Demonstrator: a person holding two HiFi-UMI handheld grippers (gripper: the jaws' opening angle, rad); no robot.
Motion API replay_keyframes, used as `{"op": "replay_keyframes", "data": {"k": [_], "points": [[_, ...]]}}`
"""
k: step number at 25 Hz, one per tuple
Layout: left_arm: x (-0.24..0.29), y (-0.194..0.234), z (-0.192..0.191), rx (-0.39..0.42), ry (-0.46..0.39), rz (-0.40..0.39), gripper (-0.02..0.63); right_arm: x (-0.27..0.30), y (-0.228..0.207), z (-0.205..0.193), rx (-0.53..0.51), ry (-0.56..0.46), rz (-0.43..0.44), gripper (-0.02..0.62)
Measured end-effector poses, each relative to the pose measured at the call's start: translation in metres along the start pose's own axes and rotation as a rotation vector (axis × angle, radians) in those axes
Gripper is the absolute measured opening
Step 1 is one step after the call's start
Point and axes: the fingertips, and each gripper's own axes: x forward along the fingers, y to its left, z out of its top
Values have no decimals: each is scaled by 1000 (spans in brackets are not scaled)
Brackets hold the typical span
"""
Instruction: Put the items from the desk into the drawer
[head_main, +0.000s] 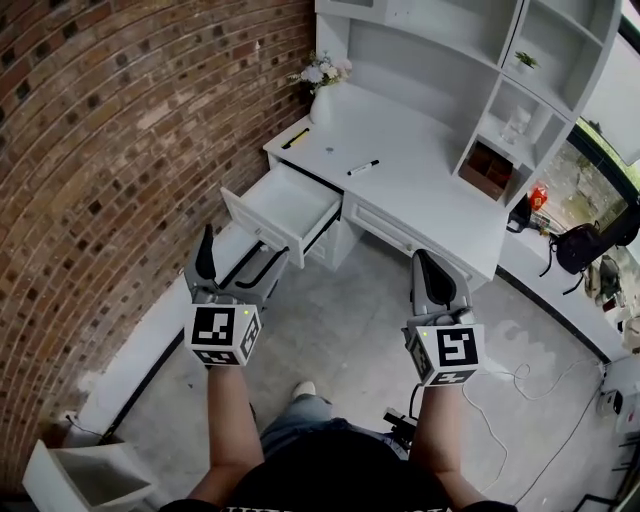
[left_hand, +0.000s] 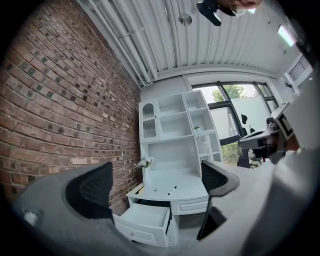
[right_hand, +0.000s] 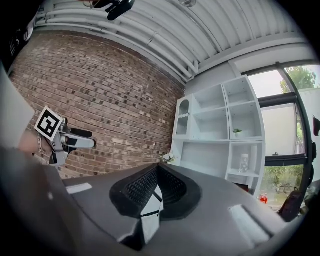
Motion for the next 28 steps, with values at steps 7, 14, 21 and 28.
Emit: {"op": "replay_keyframes", "data": {"k": [7, 14, 21, 28], "points": [[56, 55, -1, 0, -27, -47, 563, 64, 10, 6, -13, 9, -70, 8], [81, 78, -9, -26, -39, -74, 563, 89, 11, 4, -27, 38, -104, 9], [102, 83, -20, -39, -34, -85, 563, 107, -2, -1, -33, 49, -128, 8], [139, 87, -21, -14, -36, -83, 563, 142, -21, -14, -19, 52, -123, 8]]}}
